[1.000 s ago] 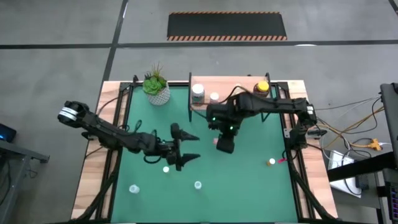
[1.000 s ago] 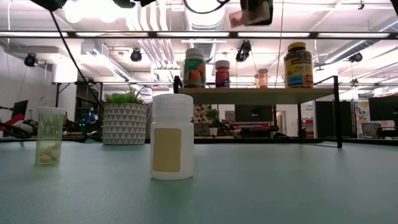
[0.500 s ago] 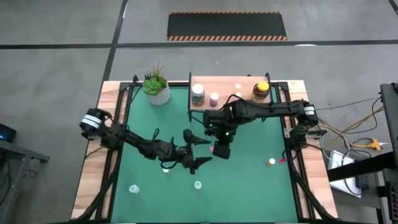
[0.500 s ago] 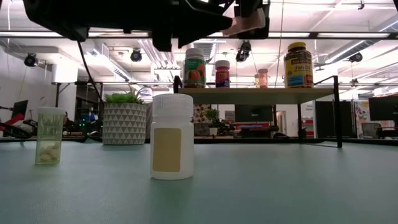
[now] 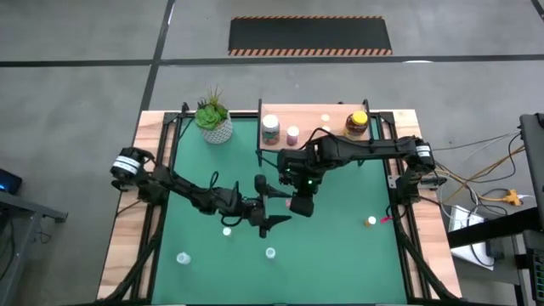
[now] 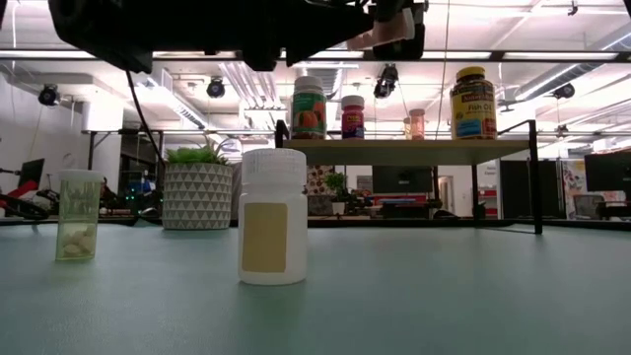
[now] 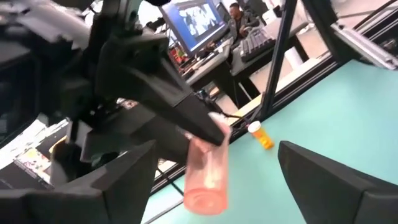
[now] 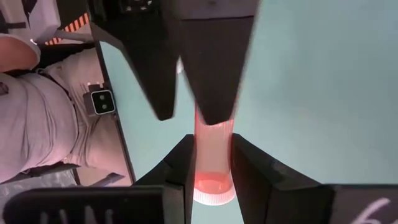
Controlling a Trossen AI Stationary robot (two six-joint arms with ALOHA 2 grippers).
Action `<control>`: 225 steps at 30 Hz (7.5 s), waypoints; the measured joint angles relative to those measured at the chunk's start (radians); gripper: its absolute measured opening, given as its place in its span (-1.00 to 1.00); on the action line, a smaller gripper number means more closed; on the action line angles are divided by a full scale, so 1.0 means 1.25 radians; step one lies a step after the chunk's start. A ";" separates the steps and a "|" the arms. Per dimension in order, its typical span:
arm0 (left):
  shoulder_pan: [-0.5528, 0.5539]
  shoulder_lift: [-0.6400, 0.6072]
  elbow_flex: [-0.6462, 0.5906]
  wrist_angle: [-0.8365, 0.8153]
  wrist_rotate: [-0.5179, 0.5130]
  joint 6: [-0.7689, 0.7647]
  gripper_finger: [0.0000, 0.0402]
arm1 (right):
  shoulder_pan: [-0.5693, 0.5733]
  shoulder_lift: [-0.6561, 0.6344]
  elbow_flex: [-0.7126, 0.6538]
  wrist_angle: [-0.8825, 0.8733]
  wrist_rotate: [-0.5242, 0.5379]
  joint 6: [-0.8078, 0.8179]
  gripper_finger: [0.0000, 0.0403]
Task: Pick and place medicine bottles onto shelf by color
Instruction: Adjust the small pink medicine bottle on the shelf, then adjust the small medicine bottles on the shelf
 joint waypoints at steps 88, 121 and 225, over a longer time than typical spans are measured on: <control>-0.003 -0.011 -0.193 0.426 0.017 -0.064 -0.60 | 0.288 -0.343 -0.783 1.362 0.741 -0.464 0.05; -0.002 -0.011 -0.191 0.426 0.028 -0.062 -0.28 | 0.279 -0.292 -0.783 1.427 0.734 -0.457 -0.39; -0.004 -0.293 -0.316 0.425 -0.160 0.173 -0.08 | -0.533 -0.006 0.200 -0.177 0.487 -0.099 -0.22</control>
